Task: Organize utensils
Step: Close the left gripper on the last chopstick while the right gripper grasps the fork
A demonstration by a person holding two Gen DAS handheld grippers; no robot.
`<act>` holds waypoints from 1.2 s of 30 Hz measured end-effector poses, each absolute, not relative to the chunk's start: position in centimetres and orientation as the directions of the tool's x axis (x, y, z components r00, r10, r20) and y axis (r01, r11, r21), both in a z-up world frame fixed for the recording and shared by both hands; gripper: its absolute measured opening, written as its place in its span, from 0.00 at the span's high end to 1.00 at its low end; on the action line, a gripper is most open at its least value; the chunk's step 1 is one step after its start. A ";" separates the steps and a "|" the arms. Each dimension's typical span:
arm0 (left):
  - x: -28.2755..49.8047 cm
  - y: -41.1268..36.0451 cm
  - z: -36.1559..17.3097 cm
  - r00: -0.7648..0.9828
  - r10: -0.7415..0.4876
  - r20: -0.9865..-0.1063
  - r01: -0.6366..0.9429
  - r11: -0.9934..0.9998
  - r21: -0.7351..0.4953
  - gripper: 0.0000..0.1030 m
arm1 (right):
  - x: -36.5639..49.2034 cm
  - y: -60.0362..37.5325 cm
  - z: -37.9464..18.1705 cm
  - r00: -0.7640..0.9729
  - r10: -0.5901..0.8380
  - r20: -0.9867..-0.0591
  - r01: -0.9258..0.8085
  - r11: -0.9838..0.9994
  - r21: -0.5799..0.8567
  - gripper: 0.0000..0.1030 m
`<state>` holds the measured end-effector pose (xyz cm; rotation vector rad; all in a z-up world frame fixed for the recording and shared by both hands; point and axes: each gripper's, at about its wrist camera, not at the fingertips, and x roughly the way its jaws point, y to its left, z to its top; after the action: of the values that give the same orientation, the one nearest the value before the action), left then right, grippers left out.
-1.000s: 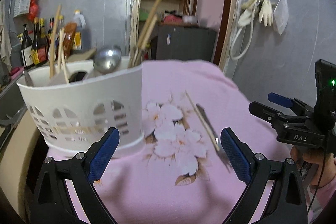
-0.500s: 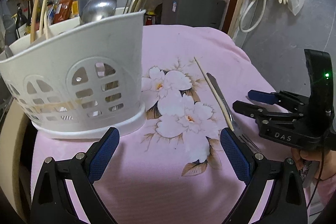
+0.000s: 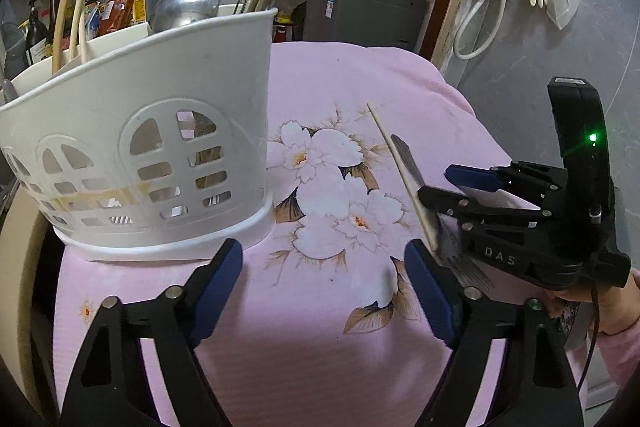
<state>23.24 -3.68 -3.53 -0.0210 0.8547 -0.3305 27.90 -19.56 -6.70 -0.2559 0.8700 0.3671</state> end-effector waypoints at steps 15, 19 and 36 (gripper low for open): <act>25.5 -8.0 -3.9 0.551 -0.349 -0.758 0.363 0.918 -0.159 0.56 | 25.2 -22.8 -6.2 0.568 0.247 -0.785 -0.446 0.894 -0.042 0.93; 27.7 -9.7 -4.4 0.525 -0.355 -0.773 0.380 0.911 -0.160 0.62 | 24.2 -23.6 -6.1 0.580 0.248 -0.776 -0.439 0.897 -0.041 0.95; 30.9 -11.9 -5.9 0.442 -0.340 -0.830 0.364 0.914 -0.181 0.96 | 22.9 -25.0 -6.0 0.588 0.276 -0.760 -0.417 0.909 0.008 0.95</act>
<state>30.85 -11.95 -5.89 0.0251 1.0238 -0.4368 22.91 -25.01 -6.01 -0.1787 0.8520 0.4065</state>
